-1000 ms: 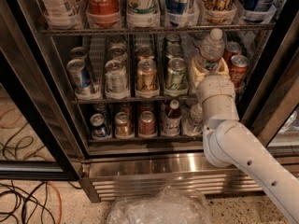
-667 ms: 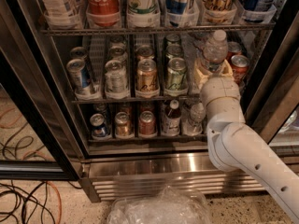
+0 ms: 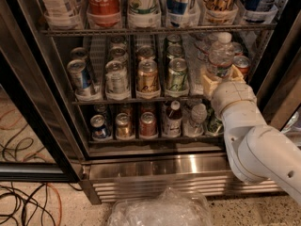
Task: Pick water bottle from middle shelf of fridge
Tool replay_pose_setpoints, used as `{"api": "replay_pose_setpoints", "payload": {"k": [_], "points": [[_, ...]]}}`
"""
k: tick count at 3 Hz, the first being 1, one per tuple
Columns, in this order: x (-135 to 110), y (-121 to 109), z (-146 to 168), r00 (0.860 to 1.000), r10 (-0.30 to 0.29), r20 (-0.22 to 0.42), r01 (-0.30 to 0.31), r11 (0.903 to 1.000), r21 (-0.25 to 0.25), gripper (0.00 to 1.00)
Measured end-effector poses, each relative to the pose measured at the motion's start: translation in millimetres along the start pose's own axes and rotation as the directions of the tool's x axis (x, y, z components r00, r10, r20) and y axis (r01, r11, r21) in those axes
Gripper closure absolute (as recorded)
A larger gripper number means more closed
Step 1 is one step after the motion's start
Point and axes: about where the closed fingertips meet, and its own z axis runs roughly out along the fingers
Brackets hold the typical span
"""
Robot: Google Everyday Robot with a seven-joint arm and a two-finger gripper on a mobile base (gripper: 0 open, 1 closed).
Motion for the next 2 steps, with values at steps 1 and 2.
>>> {"api": "replay_pose_setpoints", "payload": {"k": [1, 2], "points": [[-2.3, -12.0, -10.5, 0.997, -0.036, -0.074, 0.031, 0.9973, -0.067, 1.0], [-2.5, -23.6, -16.3, 0.988, -0.064, -0.14, 0.044, 0.9893, -0.139, 1.0]]}}
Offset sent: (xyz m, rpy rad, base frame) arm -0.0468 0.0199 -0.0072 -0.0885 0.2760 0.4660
